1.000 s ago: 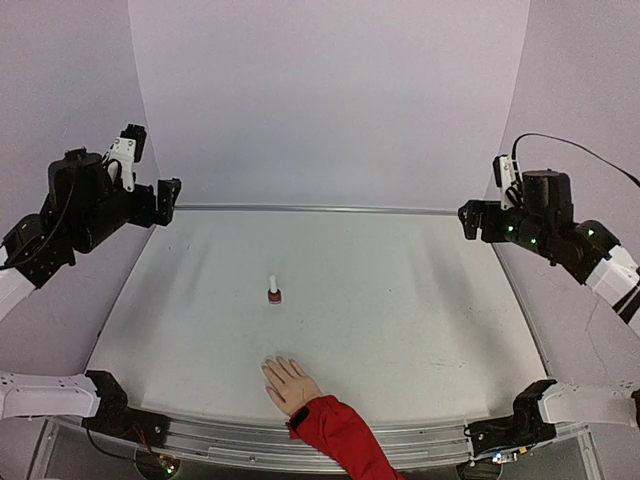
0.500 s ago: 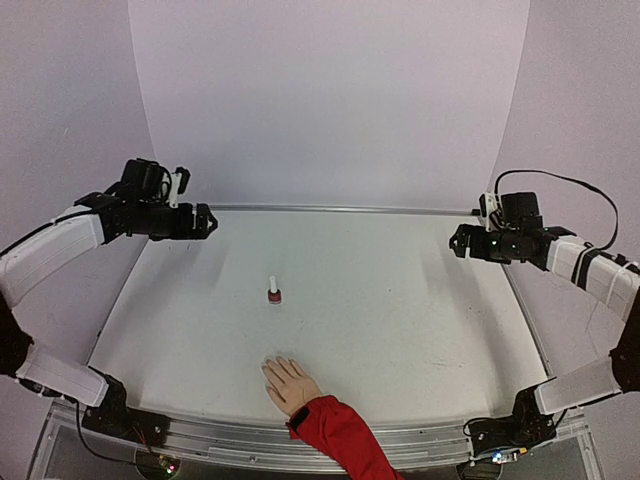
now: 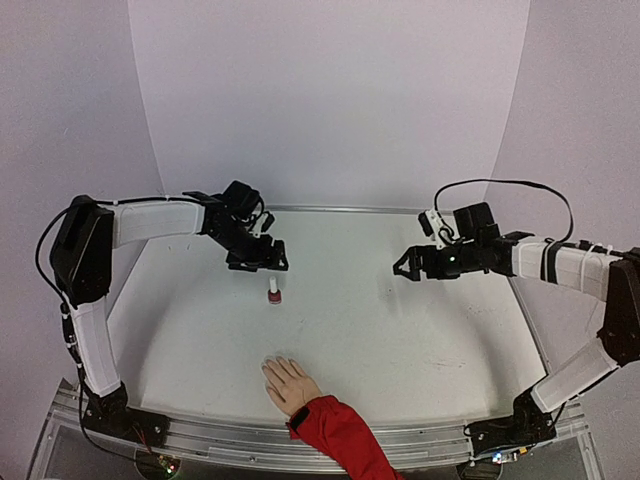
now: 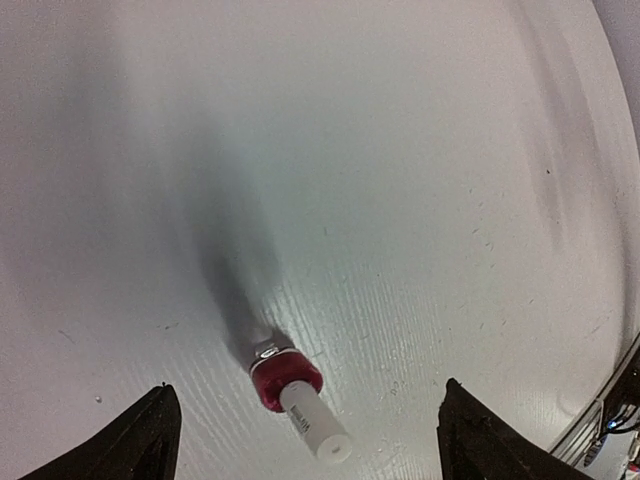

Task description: Paint the nails

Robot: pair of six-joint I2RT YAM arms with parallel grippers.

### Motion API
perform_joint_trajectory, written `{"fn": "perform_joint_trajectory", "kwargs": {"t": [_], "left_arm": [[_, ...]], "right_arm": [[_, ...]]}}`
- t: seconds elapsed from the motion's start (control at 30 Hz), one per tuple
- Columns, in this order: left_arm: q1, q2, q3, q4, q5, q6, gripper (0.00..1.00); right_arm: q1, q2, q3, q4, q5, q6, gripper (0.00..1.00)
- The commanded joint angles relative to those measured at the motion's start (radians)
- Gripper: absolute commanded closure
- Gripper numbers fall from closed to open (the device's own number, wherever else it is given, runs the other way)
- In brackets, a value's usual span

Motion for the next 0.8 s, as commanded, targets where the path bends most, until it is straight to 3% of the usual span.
{"fn": "perform_joint_trajectory", "kwargs": {"t": [0.0, 0.27, 0.77], "left_arm": [[-0.067, 0.047, 0.122, -0.073, -0.11, 0.003, 0.12], [-0.16, 0.102, 0.204, -0.203, -0.336, 0.004, 0.3], [-0.172, 0.152, 0.226, -0.233, -0.337, -0.015, 0.54]], "right_arm": [[0.069, 0.032, 0.059, -0.012, -0.079, -0.003, 0.02], [0.104, 0.035, 0.08, -0.03, -0.039, 0.021, 0.02], [0.106, 0.0, 0.039, 0.019, -0.016, 0.095, 0.02]]}}
